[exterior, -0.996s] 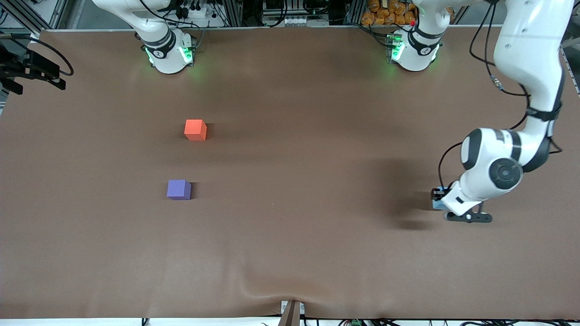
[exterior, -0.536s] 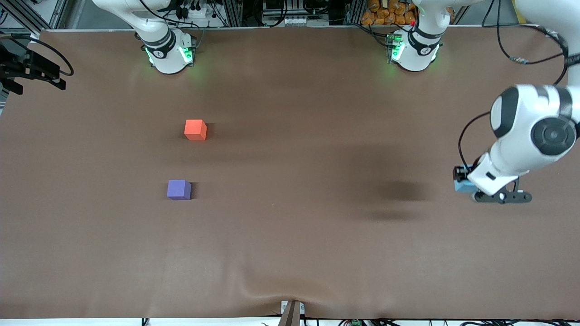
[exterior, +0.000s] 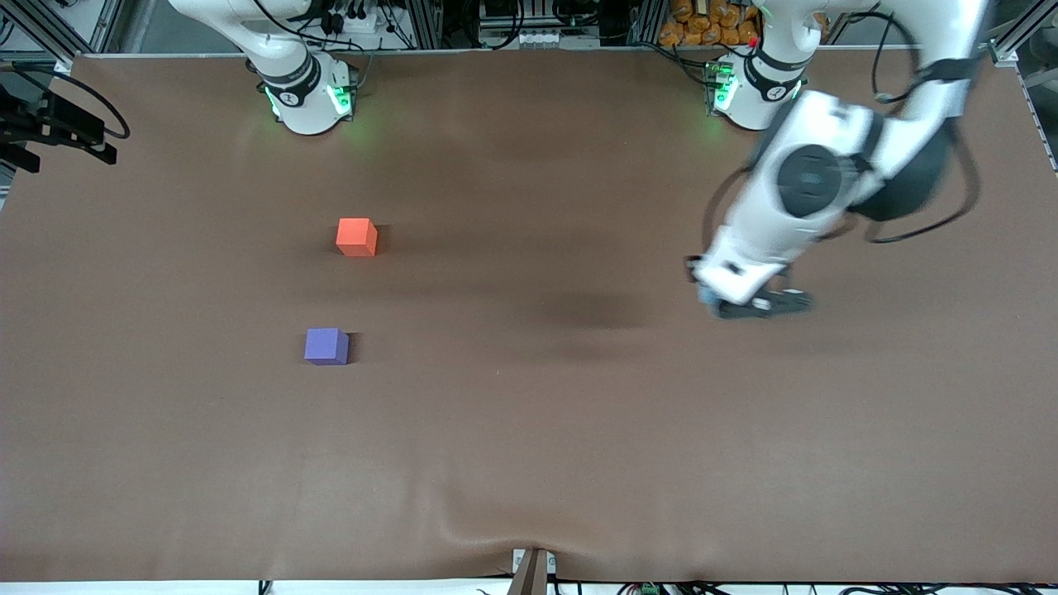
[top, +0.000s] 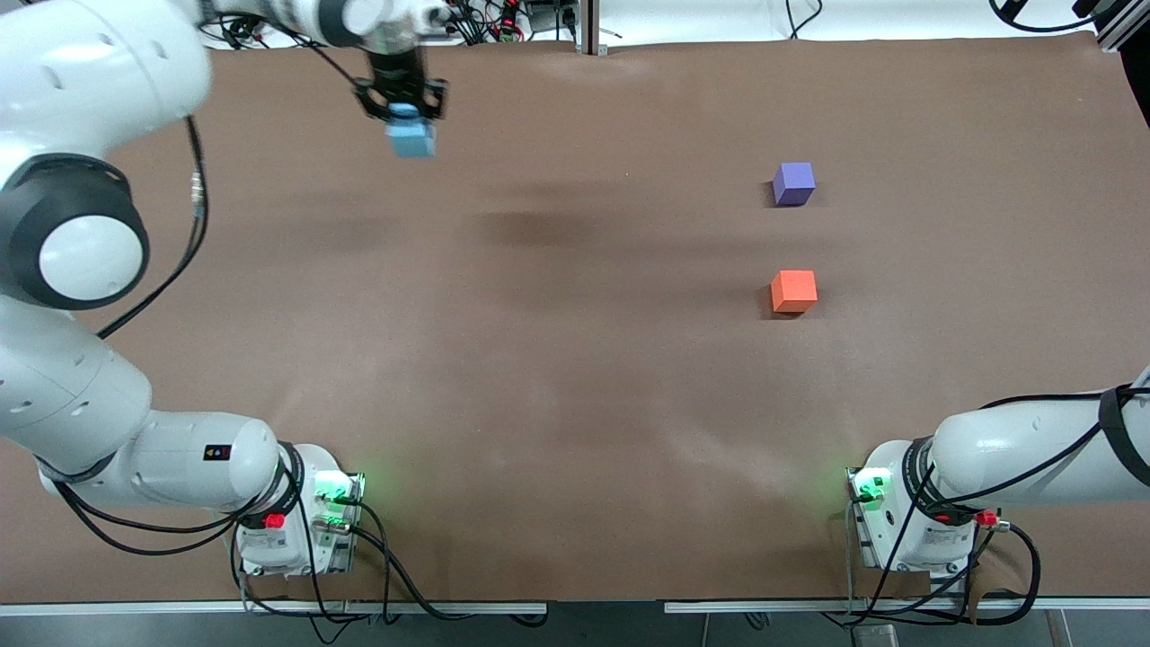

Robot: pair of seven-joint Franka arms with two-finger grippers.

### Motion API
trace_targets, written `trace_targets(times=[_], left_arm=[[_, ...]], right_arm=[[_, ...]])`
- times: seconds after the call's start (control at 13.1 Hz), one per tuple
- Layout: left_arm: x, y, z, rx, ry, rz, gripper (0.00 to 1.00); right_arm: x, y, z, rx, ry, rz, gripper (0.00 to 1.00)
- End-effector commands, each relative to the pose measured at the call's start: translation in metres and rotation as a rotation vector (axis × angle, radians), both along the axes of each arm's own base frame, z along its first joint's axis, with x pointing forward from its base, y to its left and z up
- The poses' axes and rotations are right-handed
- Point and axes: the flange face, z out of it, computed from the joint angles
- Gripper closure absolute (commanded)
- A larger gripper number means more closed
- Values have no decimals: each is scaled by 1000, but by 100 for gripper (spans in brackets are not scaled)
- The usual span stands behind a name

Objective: Place blue block between orange and purple blocks
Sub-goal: 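Lift the light-blue cube and carry it toward the orange cube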

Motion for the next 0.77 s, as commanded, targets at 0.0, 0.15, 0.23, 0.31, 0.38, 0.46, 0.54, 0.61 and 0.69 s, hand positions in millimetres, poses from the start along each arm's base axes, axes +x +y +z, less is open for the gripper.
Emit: trace_targets(times=[0.0, 0.15, 0.23, 0.31, 0.38, 0.46, 0.54, 0.61, 0.69], left_arm=[[-16, -84, -31, -8, 50, 28, 100], [-38, -143, -62, -1, 80, 41, 100], [-51, -169, -80, 5, 102, 32, 100], [-65, -197, -96, 13, 109, 32, 100], [-71, -216, -110, 19, 112, 43, 100], [-76, -235, -122, 23, 99, 52, 100], [-82, -249, -136, 35, 76, 56, 100], [-90, -261, -147, 34, 44, 44, 100], [-93, -267, -158, 32, 25, 37, 100]], right_arm=[[-3, -2, 3, 24, 0, 3, 0], [-3, -2, 3, 24, 0, 2, 0], [-3, 0, 3, 24, 0, 6, 0], [-3, 0, 3, 24, 0, 5, 0], [-2, -2, 2, 24, 2, 3, 0], [-2, -1, 2, 24, 2, 3, 0], [-2, 0, 2, 27, 0, 5, 0], [-2, 0, 2, 36, 0, 7, 0], [-2, 1, 2, 44, -1, 7, 0]])
